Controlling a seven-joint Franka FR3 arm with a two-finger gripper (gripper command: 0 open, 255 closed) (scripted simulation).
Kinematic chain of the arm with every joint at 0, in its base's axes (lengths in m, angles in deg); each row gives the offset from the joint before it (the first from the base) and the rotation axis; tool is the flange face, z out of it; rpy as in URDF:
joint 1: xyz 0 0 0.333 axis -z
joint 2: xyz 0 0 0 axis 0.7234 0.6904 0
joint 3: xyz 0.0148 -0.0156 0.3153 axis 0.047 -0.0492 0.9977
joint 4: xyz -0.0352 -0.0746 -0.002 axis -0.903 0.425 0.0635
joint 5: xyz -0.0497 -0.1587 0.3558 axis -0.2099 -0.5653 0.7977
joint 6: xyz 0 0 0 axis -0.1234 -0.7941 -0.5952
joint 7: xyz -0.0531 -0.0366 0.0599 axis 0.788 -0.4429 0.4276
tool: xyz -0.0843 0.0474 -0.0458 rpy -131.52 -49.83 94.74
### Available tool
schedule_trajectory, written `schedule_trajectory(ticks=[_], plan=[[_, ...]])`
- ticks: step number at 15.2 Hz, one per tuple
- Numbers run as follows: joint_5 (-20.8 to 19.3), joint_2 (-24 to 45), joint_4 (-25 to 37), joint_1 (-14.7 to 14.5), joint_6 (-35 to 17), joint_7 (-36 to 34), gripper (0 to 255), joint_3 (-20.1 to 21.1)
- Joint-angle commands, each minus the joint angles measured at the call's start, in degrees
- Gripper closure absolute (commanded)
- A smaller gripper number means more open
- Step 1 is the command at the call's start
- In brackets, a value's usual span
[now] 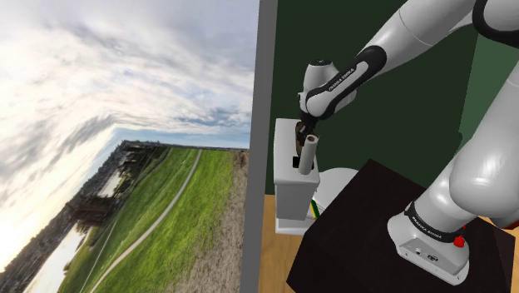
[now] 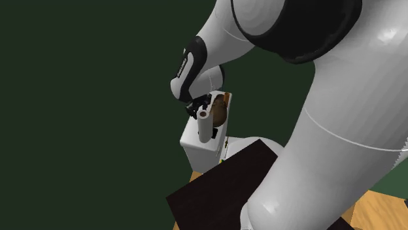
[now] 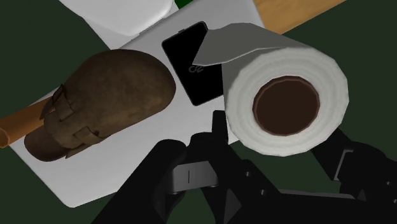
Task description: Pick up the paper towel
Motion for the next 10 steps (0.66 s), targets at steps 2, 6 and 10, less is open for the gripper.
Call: schedule_trajectory(ticks=[2,6,10], plan=[[-0.2,-2.5,-0.1,0.0,2.4,-0.1,255,-0.1],[-0.4,-5.2,0.4,-0.1,5.6,-0.1,255,-0.1],[-0.5,-6.6,0.7,-0.1,7.3,-0.1,255,-0.1]])
